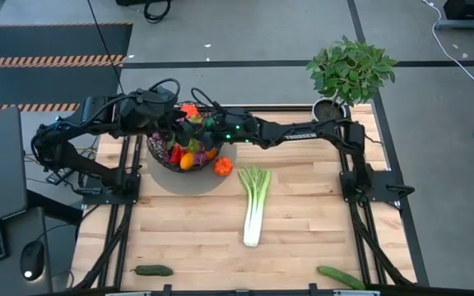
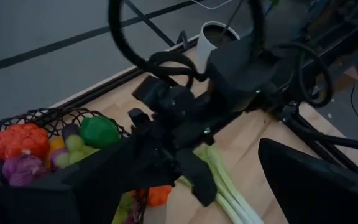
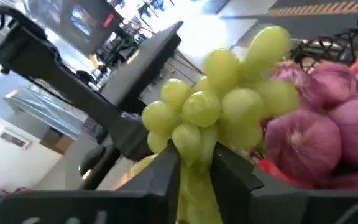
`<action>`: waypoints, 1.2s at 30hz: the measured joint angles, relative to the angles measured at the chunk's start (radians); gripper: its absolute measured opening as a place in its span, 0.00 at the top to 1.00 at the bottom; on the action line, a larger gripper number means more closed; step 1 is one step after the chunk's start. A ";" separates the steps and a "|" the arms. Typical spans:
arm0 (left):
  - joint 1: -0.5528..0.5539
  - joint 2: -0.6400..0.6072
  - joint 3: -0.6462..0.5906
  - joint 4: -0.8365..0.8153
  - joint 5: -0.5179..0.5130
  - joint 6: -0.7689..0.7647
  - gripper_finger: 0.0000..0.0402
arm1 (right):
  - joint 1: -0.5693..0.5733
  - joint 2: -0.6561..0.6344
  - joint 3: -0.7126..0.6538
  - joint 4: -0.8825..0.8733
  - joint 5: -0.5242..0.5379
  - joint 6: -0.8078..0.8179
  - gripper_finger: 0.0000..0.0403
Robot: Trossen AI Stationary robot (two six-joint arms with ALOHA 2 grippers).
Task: Build produce basket
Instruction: Put the green grapes into the wire basket, then put the green cucumber into the wire basket
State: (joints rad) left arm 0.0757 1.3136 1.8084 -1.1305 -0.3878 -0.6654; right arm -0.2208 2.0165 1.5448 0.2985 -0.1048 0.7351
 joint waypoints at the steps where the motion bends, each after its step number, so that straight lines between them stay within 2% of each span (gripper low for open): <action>1: -0.001 0.000 0.000 0.001 0.000 -0.004 0.11 | -0.005 0.004 0.006 -0.012 -0.011 0.000 0.76; 12: -0.001 0.000 0.000 0.004 0.000 -0.031 0.11 | -0.043 -0.002 0.032 -0.033 -0.117 -0.030 0.47; 18: -0.001 0.000 0.000 0.009 0.001 -0.031 0.11 | -0.056 -0.002 0.032 -0.122 -0.185 -0.023 0.31; 23: -0.001 0.000 0.000 0.010 0.000 -0.046 0.11 | -0.082 -0.040 0.030 -0.219 -0.284 -0.024 0.22; 26: -0.001 0.000 0.000 0.011 0.000 -0.049 0.11 | -0.102 -0.092 0.031 -0.361 -0.339 -0.068 0.21; 29: -0.001 0.000 0.000 0.011 0.000 -0.049 0.11 | -0.116 -0.156 0.031 -0.575 -0.357 -0.165 0.22; 36: -0.001 0.002 0.000 0.016 0.000 -0.048 0.11 | -0.115 -0.277 0.031 -1.128 -0.314 -0.395 0.23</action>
State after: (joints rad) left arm 0.0746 1.3151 1.8084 -1.1149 -0.3878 -0.7135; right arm -0.3354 1.7390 1.5753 -0.8292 -0.4191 0.3402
